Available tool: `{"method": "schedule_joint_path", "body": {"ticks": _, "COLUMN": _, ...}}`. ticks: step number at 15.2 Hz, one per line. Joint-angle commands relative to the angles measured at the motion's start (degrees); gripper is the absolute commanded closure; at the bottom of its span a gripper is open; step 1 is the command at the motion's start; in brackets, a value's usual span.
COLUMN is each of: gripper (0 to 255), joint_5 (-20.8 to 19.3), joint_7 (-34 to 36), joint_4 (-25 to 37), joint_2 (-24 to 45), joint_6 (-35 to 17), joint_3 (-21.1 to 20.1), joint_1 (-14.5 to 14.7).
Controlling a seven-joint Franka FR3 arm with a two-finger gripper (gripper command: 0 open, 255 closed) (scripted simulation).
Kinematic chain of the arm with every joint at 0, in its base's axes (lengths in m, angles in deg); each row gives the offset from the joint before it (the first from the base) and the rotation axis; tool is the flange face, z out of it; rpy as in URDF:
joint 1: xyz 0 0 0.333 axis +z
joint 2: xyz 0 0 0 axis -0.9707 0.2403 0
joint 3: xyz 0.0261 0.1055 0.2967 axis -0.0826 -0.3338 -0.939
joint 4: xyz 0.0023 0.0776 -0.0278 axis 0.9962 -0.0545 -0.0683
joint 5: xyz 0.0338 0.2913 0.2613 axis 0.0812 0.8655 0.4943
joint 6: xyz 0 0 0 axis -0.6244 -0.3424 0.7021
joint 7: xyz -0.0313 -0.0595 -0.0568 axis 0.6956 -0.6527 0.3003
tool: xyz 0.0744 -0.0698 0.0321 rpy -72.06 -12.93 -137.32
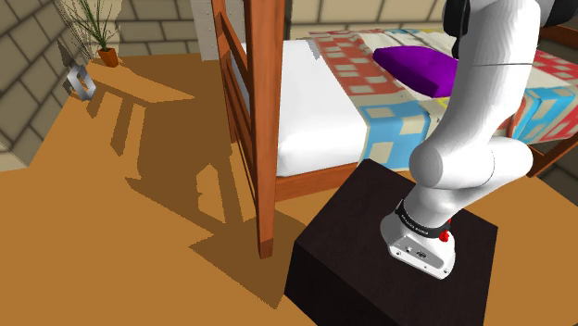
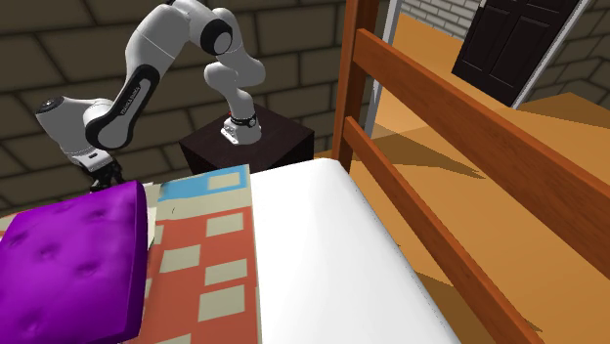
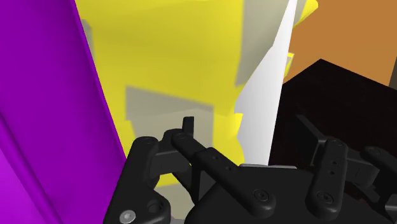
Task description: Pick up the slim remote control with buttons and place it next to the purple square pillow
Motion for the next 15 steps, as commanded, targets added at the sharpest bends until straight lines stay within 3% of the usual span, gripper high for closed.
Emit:
{"method": "schedule_joint_path", "body": {"ticks": 1, "gripper": 0, "joint_5": 0.01, "joint_7": 0.01, "joint_4": 0.04, "joint_2": 0.01, "joint_6": 0.00, "joint_3": -0.04, "joint_1": 0.02}}
{"method": "schedule_joint_path", "body": {"ticks": 4, "gripper": 0, "joint_5": 0.02, "joint_7": -0.01, "joint_4": -0.01, "joint_2": 0.00, "joint_6": -0.03, "joint_3": -0.04, "joint_1": 0.03}}
{"method": "schedule_joint_path", "body": {"ticks": 8, "gripper": 0, "joint_5": -4.58, "joint_7": 2.82, "joint_4": 1.86, "joint_2": -4.44, "joint_6": 4.98, "joint_3": 3.45, "joint_1": 2.66}}
{"method": "schedule_joint_path", "body": {"ticks": 15, "gripper": 0, "joint_5": -4.59, "joint_7": 2.82, "joint_4": 1.86, "joint_2": -4.44, "joint_6": 4.98, "joint_3": 3.44, "joint_1": 2.65}}
